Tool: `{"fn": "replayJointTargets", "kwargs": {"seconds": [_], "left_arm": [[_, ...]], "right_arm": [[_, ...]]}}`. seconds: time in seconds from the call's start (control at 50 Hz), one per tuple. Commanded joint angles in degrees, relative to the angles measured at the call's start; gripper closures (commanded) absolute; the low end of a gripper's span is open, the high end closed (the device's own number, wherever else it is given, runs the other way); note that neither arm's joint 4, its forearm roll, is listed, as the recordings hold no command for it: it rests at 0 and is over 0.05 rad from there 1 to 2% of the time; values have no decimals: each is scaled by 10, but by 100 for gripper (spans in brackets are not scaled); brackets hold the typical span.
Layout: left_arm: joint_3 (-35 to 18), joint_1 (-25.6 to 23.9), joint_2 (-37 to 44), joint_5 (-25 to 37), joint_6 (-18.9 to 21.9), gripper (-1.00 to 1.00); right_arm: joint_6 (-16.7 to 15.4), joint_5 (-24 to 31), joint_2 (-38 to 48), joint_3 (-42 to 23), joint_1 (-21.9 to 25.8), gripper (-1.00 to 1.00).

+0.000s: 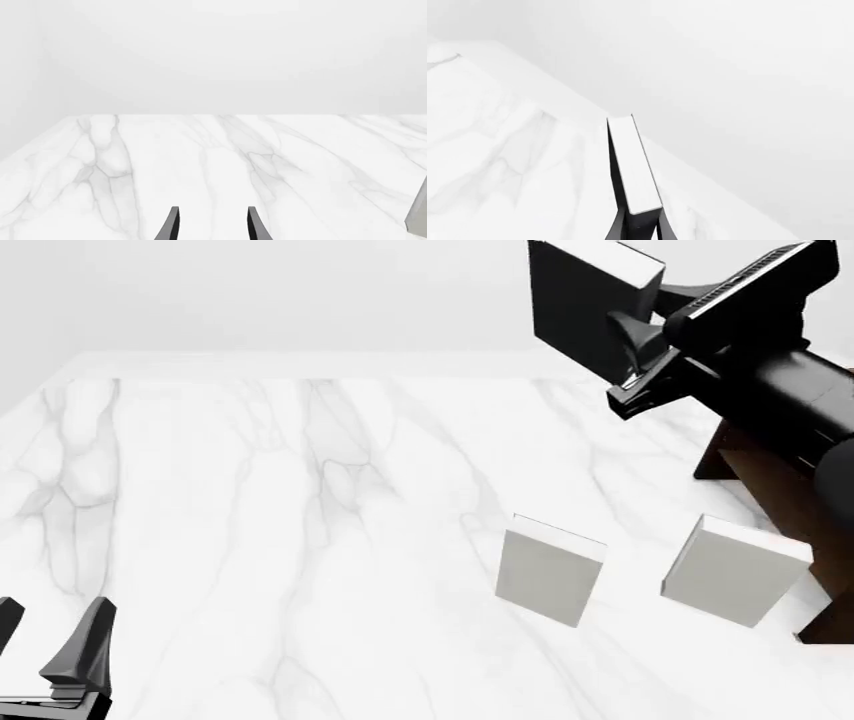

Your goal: Pick up the book on the left and place it on top of the shelf.

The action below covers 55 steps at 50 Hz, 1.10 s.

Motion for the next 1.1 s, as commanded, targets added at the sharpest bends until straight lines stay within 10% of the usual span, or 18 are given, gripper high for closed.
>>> {"fn": "replayJointTargets", "kwargs": {"seconds": [0.02, 1.1], "left_arm": [[0, 0, 0, 0, 0, -100], [0, 0, 0, 0, 0, -100]], "right_arm": [[-8, 16, -38, 3, -35, 100], [-82, 71, -118, 12, -173, 100]]}}
